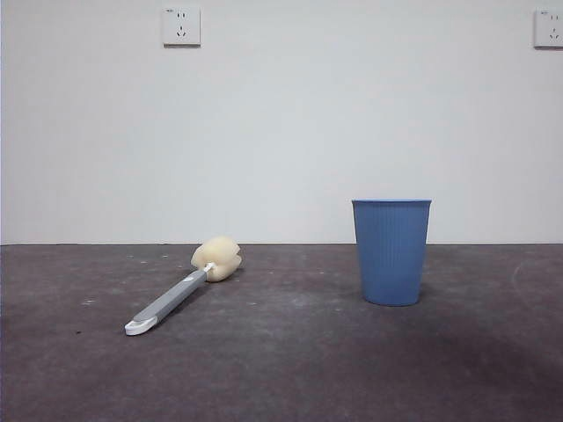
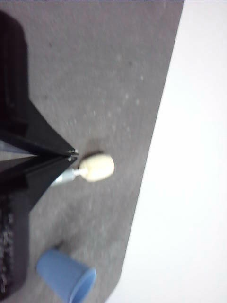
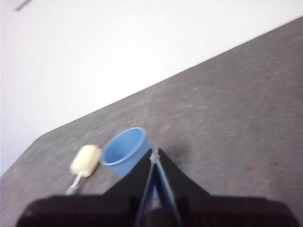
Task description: Pick up the cup brush,pick up the cup,insert the brush into the cup,clean the cup,put the cup brush back,put the cup back to the fixed position on the table
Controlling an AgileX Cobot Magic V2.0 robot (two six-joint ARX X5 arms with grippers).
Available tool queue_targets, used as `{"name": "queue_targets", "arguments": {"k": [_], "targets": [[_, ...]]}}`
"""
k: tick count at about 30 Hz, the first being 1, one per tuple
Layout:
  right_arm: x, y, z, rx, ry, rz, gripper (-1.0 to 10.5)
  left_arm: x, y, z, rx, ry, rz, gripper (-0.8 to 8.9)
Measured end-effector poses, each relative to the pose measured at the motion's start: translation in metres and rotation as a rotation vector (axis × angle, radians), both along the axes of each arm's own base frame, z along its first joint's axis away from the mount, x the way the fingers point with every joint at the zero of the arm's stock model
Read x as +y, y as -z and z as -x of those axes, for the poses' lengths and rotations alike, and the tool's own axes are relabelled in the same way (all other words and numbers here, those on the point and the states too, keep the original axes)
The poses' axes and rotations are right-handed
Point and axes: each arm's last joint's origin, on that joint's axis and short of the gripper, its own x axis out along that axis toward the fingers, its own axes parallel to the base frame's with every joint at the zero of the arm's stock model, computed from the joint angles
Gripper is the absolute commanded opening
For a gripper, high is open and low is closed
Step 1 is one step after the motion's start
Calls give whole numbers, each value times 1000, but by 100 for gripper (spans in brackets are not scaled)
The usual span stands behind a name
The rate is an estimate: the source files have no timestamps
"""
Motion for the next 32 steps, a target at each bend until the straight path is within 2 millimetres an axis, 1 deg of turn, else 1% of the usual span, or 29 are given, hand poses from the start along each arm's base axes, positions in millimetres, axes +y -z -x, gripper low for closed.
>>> {"name": "queue_targets", "arguments": {"k": [5, 10, 14, 17, 20, 23, 29, 30, 31, 32], "targets": [[3, -30, 6, 62, -110, 19, -10, -2, -29, 11, 41, 85, 13, -6], [5, -58, 11, 176, -236, 97, -10, -5, -58, 19, 106, 193, -16, -6], [7, -78, 12, 278, -346, 165, -10, -7, -74, 21, 163, 305, -65, -6], [9, -91, 11, 346, -419, 209, -10, -9, -82, 21, 201, 394, -94, -6], [10, -101, 10, 400, -479, 246, -10, -10, -86, 18, 252, 450, -117, -6], [10, -108, 10, 460, -517, 285, -10, -10, -87, 15, 319, 478, -142, -7], [10, -105, 8, 536, -559, 326, 3, -11, -81, 9, 429, 506, -154, 3], [10, -105, 7, 538, -560, 327, 10, -11, -81, 8, 435, 507, -153, 17], [10, -105, 7, 538, -562, 330, 34, -11, -80, 8, 441, 506, -154, 62], [10, -105, 6, 539, -563, 332, 92, -11, -80, 7, 447, 505, -153, 148]]}}
